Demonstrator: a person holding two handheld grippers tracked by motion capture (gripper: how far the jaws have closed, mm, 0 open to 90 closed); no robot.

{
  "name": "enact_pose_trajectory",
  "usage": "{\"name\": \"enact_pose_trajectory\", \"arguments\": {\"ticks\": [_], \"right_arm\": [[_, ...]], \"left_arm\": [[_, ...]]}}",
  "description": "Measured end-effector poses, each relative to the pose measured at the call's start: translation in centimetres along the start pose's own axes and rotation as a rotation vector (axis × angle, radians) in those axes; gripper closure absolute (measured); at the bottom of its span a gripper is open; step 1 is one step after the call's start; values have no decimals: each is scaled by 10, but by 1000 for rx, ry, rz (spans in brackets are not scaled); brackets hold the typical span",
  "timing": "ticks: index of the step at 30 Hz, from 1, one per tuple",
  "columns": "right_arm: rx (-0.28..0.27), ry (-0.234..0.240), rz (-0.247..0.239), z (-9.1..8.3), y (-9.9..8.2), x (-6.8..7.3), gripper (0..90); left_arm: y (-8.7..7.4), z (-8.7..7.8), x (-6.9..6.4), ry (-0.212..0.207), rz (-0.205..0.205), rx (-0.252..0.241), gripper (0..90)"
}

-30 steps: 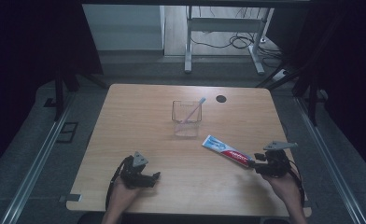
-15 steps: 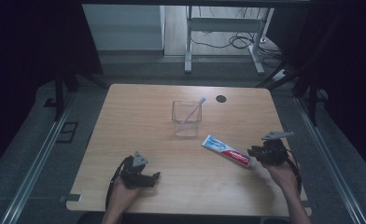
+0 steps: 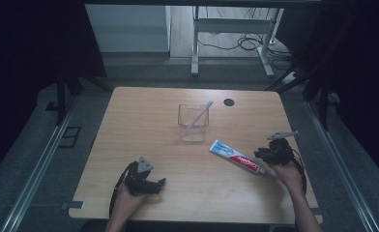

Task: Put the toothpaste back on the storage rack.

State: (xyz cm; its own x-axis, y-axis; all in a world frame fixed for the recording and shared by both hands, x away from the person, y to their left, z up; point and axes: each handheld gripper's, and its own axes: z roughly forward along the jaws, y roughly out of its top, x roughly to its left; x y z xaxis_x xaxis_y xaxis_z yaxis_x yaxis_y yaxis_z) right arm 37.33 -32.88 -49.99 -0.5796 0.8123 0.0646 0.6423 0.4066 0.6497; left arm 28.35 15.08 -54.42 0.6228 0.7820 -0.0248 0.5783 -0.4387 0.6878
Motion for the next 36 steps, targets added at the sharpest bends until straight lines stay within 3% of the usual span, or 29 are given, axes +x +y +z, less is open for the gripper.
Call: {"name": "enact_pose_trajectory", "arguments": {"ticks": [5, 16, 36], "right_arm": [[33, 23, 29, 5, -1, -1, 691], [31, 55, 43, 7, -3, 2, 679], [37, 83, -12, -2, -16, 27, 615]], "left_arm": [[0, 0, 0, 0, 0, 0, 131], [0, 0, 0, 0, 0, 0, 131], [0, 0, 0, 0, 0, 0, 131]]}}
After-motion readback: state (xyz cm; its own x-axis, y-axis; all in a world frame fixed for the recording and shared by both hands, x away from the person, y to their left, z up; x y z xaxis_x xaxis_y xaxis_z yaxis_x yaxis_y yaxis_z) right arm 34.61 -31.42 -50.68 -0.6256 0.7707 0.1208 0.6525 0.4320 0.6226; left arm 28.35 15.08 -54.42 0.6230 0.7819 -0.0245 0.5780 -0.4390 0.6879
